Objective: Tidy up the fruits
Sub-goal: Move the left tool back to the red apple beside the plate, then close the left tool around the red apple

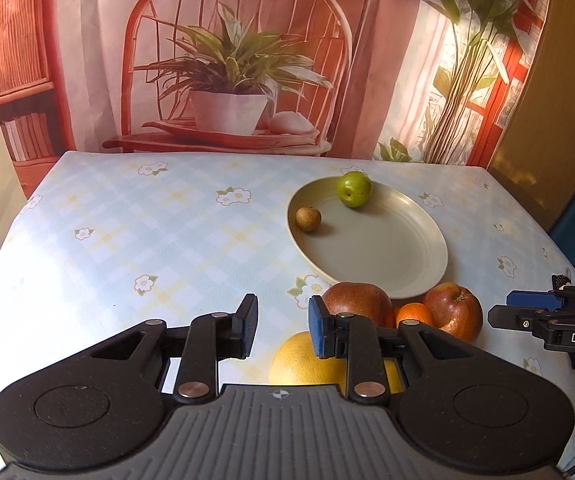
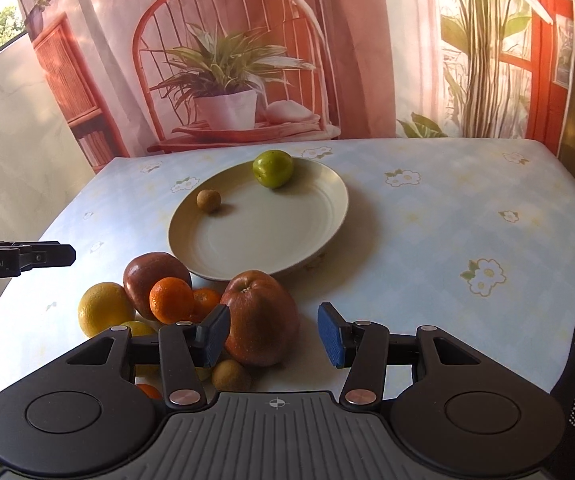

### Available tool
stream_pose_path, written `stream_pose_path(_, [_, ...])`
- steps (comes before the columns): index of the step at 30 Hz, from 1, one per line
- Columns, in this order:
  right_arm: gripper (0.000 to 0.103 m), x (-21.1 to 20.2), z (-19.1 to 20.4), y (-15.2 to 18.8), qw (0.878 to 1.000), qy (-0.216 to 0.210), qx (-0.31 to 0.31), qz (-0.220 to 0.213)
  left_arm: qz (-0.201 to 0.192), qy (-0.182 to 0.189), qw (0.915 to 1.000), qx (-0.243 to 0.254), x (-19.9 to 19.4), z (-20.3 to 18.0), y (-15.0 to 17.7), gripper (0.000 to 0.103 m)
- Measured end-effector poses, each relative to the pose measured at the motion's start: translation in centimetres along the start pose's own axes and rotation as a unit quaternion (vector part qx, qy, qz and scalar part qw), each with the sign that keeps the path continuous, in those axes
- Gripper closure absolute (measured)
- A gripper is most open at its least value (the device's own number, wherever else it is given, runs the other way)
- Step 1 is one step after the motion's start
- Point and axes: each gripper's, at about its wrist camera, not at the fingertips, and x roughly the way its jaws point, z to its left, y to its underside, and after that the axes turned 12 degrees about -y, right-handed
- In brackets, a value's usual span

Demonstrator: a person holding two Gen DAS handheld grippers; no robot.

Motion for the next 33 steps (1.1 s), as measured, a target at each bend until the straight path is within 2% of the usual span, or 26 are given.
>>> stream_pose_path(18, [0.057, 2.9, -0.6, -0.3, 0.999, -0.034, -0.006, 0.033, 0.001, 0.03, 0.9993, 0.022, 1.4, -4.0, -1.4, 0.074])
stream_pose_path(19, [0.053, 3.3, -0.5, -0.3, 0.999, -0.036, -0.009, 0.037, 0.003, 0.032, 0.9993, 0.021, 1.5, -4.2, -1.6, 0.074])
stream_pose_path(22, [0.049, 4.3, -0.3, -0.2, 0.998, -0.03, -0.017, 0.046, 0.01, 0.042, 0.9989, 0.017, 2.1, -4.6, -2.0, 0.074])
stream_pose_path(31, [0.049, 4.5, -1.2, 0.4, 0.998, -0.047, -0.027, 0.043, 0.028, 0.072, 0.9965, 0.031, 3.7, -7.0, -2.7, 0.074])
stream_pose_path(33, [0.049, 4.2, -1.6, 0.6, 0.998, -0.047, -0.024, 0.036, 0.027, 0.097, 0.9945, 0.031, 4.0, -7.6, -2.9, 0.074])
